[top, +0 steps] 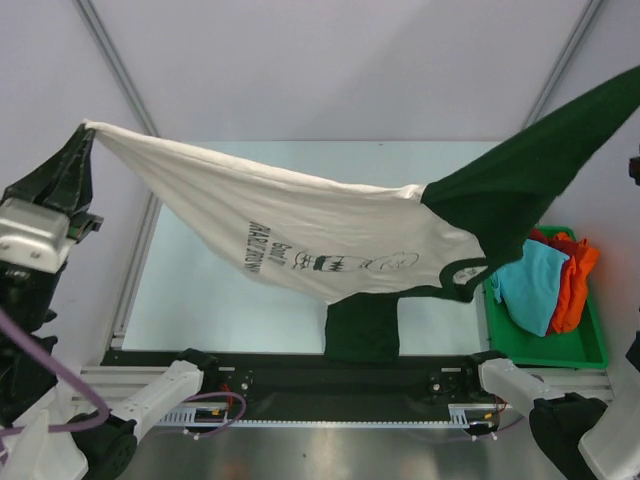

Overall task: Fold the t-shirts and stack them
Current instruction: Flatten the tshirt out

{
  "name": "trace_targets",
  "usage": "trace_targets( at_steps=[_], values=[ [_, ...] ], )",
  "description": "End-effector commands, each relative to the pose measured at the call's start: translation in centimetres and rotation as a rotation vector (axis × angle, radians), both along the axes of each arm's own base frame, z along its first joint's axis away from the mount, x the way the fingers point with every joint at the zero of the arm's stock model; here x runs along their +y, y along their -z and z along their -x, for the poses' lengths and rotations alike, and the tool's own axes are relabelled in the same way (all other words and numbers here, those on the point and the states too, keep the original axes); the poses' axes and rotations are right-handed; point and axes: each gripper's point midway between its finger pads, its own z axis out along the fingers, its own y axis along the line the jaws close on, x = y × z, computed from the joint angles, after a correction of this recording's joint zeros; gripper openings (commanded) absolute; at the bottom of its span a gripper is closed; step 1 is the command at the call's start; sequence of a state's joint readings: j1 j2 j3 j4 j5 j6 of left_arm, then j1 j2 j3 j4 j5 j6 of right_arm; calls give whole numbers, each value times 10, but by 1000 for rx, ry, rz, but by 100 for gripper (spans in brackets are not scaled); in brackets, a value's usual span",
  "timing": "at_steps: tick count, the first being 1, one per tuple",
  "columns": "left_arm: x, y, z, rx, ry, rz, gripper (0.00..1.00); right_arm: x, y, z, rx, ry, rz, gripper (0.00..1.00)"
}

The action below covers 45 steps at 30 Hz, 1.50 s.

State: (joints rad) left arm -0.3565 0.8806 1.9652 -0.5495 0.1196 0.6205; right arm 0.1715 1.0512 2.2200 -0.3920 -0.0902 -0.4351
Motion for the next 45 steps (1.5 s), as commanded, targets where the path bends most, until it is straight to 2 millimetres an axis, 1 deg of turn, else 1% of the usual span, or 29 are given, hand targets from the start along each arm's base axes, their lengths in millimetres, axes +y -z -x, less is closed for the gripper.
trace_targets(
  at_steps=[1,2,6,8,10,11,12,14,15,16,18,19,24,25,27,28,29,30,31,33,35,37,38,40,41,42,43,44,45],
  values=[
    [10,-26,43,-121,9,14,0,-1,-14,37,-84,-13,-8,0],
    [11,-29,51,-138,10,19,0,-1,-24,57,-136,-17,-2,0],
    [15,-40,80,-221,0,17,0,-2,-46,92,-245,27,16,0],
    [18,-47,84,-253,-29,27,0,-1,-53,86,-265,45,23,0],
    [27,-50,76,-246,-84,50,0,-2,-58,83,-278,48,18,0],
    [30,-49,69,-234,-108,54,0,-1,-56,64,-248,49,23,0],
    [29,-42,50,-183,-128,44,0,-2,-55,54,-233,52,26,0],
    [33,-26,23,-110,-182,29,0,-1,-45,12,-160,51,29,0],
    [32,-16,9,-67,-196,16,1,-1,-40,-2,-135,51,29,0],
    [29,3,-13,-4,-208,-3,0,0,-30,-28,-93,44,29,0],
    [26,23,-33,58,-214,-23,0,3,-15,-63,-33,28,43,0],
    [22,43,-52,117,-213,-43,0,6,-3,-85,5,11,38,0],
    [9,100,-100,283,-192,-71,0,10,44,-173,159,-22,29,0],
    [6,121,-114,335,-191,-83,1,12,50,-183,171,-27,34,0],
    [4,137,-126,361,-190,-80,1,14,75,-213,228,-25,50,0],
    [1,160,-140,414,-190,-86,0,19,83,-224,239,-33,62,0],
    [-1,170,-146,432,-188,-86,0,22,94,-235,259,-34,72,0],
    [-2,176,-153,440,-187,-89,0,27,116,-252,304,-35,90,0],
    [-4,196,-163,479,-189,-101,0,33,126,-265,315,-44,97,0],
    [-7,216,-182,515,-195,-115,0,40,153,-287,356,-47,111,0],
    [-6,249,-206,583,-229,-147,0,47,177,-314,399,-56,112,0],
    [-5,264,-222,606,-256,-157,0,50,197,-336,432,-54,111,0],
    [-6,271,-230,617,-259,-162,0,54,215,-355,465,-53,110,0],
    [-1,283,-251,635,-302,-160,0,54,222,-370,464,-36,99,0],
    [2,287,-258,643,-326,-157,1,54,234,-387,482,-24,94,0],
    [3,286,-265,632,-335,-149,0,55,235,-394,478,-18,89,0],
    [2,296,-277,656,-345,-158,1,54,239,-402,480,-7,82,0],
    [4,299,-283,660,-360,-156,0,54,233,-406,465,-5,81,0],
    [4,302,-290,664,-366,-154,0,58,251,-422,500,-7,88,0]
  ],
)
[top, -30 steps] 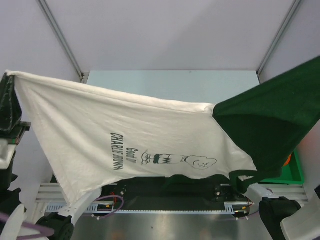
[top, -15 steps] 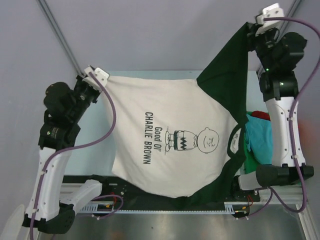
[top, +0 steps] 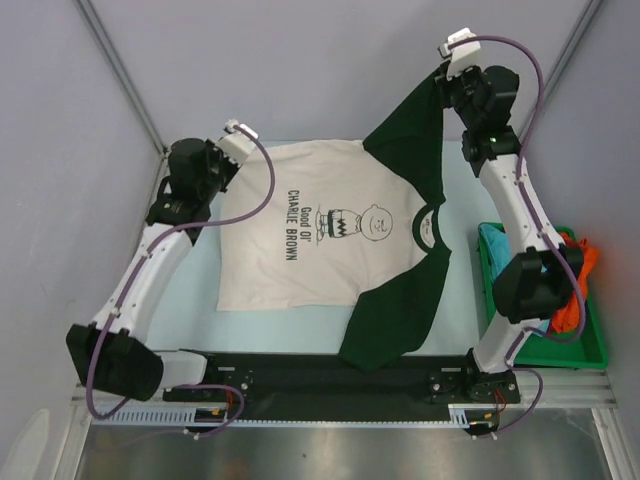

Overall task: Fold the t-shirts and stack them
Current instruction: Flatten the tshirt out

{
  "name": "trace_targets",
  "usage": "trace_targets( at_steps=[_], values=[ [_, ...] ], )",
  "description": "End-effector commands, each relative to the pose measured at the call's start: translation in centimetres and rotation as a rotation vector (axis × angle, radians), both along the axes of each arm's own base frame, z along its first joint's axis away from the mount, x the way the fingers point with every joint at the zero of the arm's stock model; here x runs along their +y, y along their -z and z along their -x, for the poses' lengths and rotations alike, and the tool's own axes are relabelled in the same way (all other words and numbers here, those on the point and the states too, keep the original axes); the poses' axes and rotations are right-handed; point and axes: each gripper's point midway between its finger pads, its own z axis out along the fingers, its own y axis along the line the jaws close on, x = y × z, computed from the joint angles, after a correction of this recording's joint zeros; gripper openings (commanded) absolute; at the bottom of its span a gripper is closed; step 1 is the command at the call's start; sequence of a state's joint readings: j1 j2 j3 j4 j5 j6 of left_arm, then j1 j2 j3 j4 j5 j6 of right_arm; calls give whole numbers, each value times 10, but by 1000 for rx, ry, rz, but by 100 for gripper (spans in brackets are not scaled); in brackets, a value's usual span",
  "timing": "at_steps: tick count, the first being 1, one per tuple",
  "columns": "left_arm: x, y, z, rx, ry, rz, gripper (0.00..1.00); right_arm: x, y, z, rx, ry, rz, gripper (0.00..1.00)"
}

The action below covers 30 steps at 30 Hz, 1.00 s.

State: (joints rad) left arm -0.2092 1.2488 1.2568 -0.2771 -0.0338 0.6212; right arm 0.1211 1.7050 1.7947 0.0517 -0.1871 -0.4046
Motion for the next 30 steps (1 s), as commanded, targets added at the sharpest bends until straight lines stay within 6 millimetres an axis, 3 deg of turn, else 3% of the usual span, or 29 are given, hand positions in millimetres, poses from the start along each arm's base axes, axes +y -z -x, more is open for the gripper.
trace_targets(
  at_steps=[1,8,12,13,14,15,16,17,20,21,27,30],
  values=[
    [11,-24,-28,-109,-72,-4,0,-2,-29,-21,-120,43,-6,0],
    [24,15,-59,-65,-125,-23,1,6,27,-61,-35,56,24,0],
    [44,31,-80,-53,-203,-37,0,9,53,-84,13,59,16,0],
    [47,32,-83,-51,-217,-40,0,10,41,-86,-9,55,4,0],
    [49,28,-90,-72,-224,-35,0,15,59,-98,21,52,5,0],
    [53,34,-95,-63,-232,-39,0,17,61,-103,26,54,2,0],
    [55,37,-99,-64,-239,-48,1,18,49,-105,1,56,-12,0],
    [58,36,-102,-76,-246,-52,0,22,63,-116,18,55,-14,0],
    [62,42,-114,-84,-264,-66,0,25,57,-128,-8,65,-45,0],
    [64,44,-117,-86,-273,-71,0,30,72,-137,9,65,-47,0],
    [76,44,-130,-122,-335,-98,0,43,84,-149,-4,46,-59,0],
    [84,39,-130,-154,-374,-131,0,44,79,-152,-22,45,-95,0]
  ],
)
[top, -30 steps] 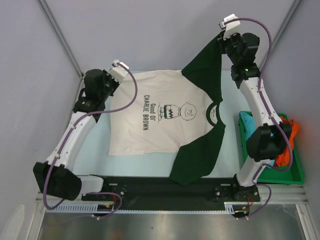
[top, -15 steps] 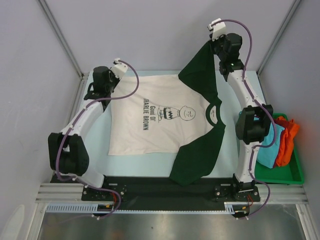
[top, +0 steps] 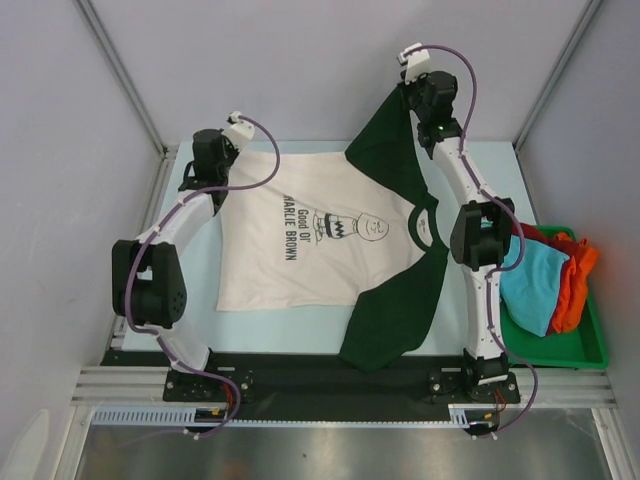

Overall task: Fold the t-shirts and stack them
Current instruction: Flatten the tshirt out

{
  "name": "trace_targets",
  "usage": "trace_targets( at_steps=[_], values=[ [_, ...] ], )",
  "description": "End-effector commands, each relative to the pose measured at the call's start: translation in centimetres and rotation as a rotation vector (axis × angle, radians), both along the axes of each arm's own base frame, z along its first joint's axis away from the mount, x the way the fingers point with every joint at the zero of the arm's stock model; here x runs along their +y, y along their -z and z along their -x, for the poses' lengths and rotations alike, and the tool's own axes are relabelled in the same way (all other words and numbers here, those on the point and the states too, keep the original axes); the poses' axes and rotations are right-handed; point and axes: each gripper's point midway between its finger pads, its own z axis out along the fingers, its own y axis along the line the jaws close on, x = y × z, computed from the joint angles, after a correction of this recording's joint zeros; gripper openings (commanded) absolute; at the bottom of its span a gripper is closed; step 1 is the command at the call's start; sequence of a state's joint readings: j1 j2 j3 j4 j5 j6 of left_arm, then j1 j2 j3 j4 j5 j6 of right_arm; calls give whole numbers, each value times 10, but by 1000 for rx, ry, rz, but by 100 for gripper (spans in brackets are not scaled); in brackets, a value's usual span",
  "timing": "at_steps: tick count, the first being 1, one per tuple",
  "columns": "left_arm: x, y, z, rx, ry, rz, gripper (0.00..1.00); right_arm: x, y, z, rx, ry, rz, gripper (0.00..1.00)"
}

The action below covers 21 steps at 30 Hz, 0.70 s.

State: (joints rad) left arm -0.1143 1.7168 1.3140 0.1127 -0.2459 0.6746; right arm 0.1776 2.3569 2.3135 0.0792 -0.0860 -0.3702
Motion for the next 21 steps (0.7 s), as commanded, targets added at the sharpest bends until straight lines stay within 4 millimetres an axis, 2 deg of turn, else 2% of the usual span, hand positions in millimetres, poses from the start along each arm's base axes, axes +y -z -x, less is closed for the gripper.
trace_targets(
  at_steps=[1,8,11,13,16,17,18,19,21],
  values=[
    [23,-53,-9,-167,-86,-66,0,2,-50,-2,-134,7,-73,0],
    [51,-80,-24,-286,-163,-118,0,8,-62,-8,-194,-3,-100,0],
    [49,-77,-32,-277,-134,-123,1,14,-64,-7,-207,-11,-87,0],
    [46,-67,-38,-261,-119,-125,0,20,-66,-6,-226,-20,-77,0],
    [41,-53,-48,-238,-91,-128,0,15,-70,-10,-270,11,-55,0],
    [41,-53,-50,-238,-97,-130,0,14,-82,-9,-299,19,-61,0],
    [42,-58,-53,-254,-102,-131,0,13,-73,-14,-284,25,-59,0],
    [43,-55,-57,-256,-105,-135,0,14,-73,-14,-288,22,-56,0],
    [44,-63,-62,-284,-112,-152,0,16,-73,-14,-303,11,-40,0]
  ],
)
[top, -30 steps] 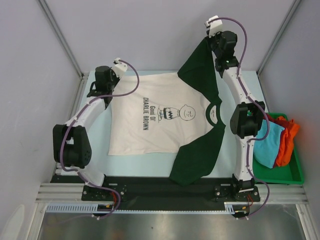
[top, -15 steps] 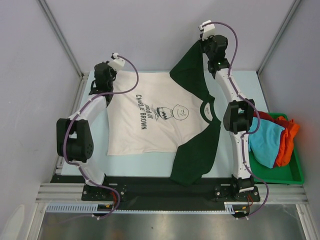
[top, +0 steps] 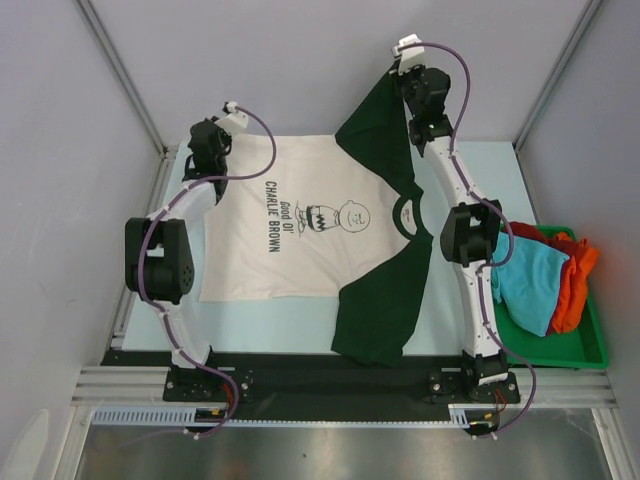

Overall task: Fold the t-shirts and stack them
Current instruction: Flatten the tshirt out, then fold the tshirt

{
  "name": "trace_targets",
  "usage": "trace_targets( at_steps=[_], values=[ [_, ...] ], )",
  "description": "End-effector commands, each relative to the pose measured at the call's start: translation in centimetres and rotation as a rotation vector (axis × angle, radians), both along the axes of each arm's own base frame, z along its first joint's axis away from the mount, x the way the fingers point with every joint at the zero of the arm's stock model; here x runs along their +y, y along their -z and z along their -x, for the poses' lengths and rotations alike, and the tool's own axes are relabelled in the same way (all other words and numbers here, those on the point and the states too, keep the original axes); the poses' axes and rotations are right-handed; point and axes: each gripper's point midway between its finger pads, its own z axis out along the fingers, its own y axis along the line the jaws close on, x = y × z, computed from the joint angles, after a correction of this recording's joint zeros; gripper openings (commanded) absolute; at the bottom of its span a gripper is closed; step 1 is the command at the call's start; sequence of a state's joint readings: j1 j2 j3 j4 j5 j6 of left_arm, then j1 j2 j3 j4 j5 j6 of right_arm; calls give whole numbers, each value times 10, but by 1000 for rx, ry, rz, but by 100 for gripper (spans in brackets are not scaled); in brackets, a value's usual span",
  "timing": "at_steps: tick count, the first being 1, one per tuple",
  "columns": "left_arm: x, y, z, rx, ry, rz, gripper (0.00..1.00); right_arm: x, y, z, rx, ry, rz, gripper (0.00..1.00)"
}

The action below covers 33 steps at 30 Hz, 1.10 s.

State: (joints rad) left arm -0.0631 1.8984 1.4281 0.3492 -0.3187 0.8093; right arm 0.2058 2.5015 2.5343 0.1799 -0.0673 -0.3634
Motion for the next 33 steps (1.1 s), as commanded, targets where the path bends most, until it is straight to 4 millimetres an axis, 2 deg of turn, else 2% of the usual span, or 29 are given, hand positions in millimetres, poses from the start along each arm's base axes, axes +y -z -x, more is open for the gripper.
trace_targets(
  at_steps=[1,2,3,5,12,14,15,16,19,21,23,24,28,30,33],
  values=[
    [6,-52,-14,-161,-16,-29,0,-4,-37,4,-135,21,8,0],
    [9,-47,-18,-153,-36,-29,1,-2,-38,3,-146,19,9,0],
    [10,-57,-22,-177,-46,-22,0,-1,-35,1,-147,22,6,0],
    [13,-54,-26,-173,-58,-21,0,1,-35,1,-158,16,-1,0],
    [17,-52,-27,-170,-79,-28,1,16,-27,-1,-168,-13,6,0],
    [14,-43,-28,-136,-59,-31,0,17,-15,-4,-145,-11,28,0],
    [12,-28,-27,-77,-41,-36,0,16,-9,-5,-129,-6,34,0],
    [5,-21,-29,-48,-5,-31,0,14,9,-9,-83,1,47,0],
    [-4,8,-26,60,22,-28,0,4,23,-5,-3,9,52,0],
    [-5,22,-24,97,22,-9,1,-3,36,0,55,12,61,0],
    [-3,31,-21,113,8,-4,0,-3,56,5,135,-4,77,0],
    [-2,35,-20,121,4,0,0,-3,51,11,142,-7,78,0],
    [-7,37,-20,137,27,26,0,2,57,27,195,-44,119,0],
    [-13,40,-23,169,59,46,0,2,62,31,215,-49,134,0],
    [-20,50,-28,230,96,69,1,-3,57,34,223,-41,130,0]
  ],
)
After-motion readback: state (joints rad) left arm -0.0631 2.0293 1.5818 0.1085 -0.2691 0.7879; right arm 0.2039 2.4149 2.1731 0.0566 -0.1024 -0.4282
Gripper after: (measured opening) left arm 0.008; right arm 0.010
